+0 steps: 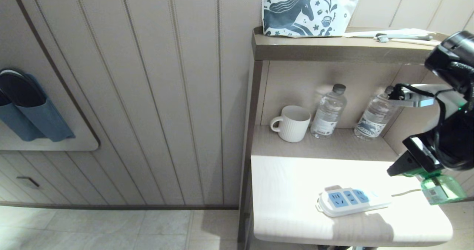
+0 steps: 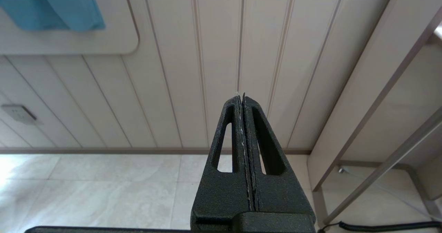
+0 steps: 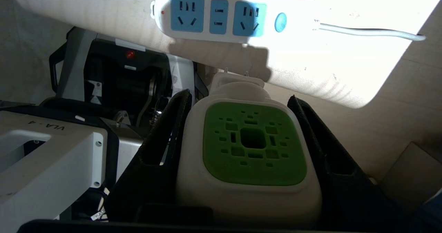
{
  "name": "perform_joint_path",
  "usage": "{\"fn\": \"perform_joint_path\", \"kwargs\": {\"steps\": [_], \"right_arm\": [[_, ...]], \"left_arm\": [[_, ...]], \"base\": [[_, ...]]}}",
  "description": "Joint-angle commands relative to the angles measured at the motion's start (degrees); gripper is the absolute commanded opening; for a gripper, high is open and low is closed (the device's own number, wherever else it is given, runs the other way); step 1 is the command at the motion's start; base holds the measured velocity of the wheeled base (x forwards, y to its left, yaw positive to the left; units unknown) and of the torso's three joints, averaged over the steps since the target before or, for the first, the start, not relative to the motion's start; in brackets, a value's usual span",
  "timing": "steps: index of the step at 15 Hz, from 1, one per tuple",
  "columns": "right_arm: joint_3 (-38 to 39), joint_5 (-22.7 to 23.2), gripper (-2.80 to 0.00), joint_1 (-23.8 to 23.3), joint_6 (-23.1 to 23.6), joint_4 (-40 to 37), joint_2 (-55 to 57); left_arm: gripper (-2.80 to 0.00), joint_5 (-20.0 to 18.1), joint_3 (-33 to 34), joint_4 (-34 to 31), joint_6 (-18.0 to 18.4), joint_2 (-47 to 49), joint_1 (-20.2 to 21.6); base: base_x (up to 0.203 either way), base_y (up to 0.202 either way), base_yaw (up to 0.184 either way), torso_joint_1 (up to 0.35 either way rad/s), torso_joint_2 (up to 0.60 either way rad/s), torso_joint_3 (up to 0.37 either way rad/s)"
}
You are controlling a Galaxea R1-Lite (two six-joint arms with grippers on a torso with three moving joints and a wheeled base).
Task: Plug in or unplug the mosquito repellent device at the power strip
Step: Insert the plug into the socket
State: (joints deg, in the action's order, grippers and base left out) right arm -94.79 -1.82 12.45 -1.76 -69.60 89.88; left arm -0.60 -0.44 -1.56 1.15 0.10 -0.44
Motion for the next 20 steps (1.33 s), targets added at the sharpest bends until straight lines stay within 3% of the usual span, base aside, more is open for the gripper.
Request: {"fn": "perform_joint_path", "kwargs": {"steps": [1, 8, 20], "right_arm": [[0.5, 0.0, -2.80, 0.0, 0.0, -0.4, -0.1], [2.8, 0.3, -2.80, -0.3, -0.1, 0.2, 1.0], [7.8, 1.8, -2.80, -0.5, -1.7, 3.3, 2.2]], "left_arm": [[-2.80, 0.0, 0.0, 0.0, 0.0, 0.1, 0.0], [-2.80, 0.0, 0.0, 0.2, 0.0, 0.1, 0.0], [-2.80, 0.1, 0.1, 0.5, -0.3, 0.1, 0.0]], "base": [[0.000, 0.000, 0.000, 0.240, -0.51, -0.286], [0.000, 0.000, 0.000, 0.237, -0.52, -0.275], [0.000, 0.000, 0.000, 0.016, -0.03, -0.016]]}}
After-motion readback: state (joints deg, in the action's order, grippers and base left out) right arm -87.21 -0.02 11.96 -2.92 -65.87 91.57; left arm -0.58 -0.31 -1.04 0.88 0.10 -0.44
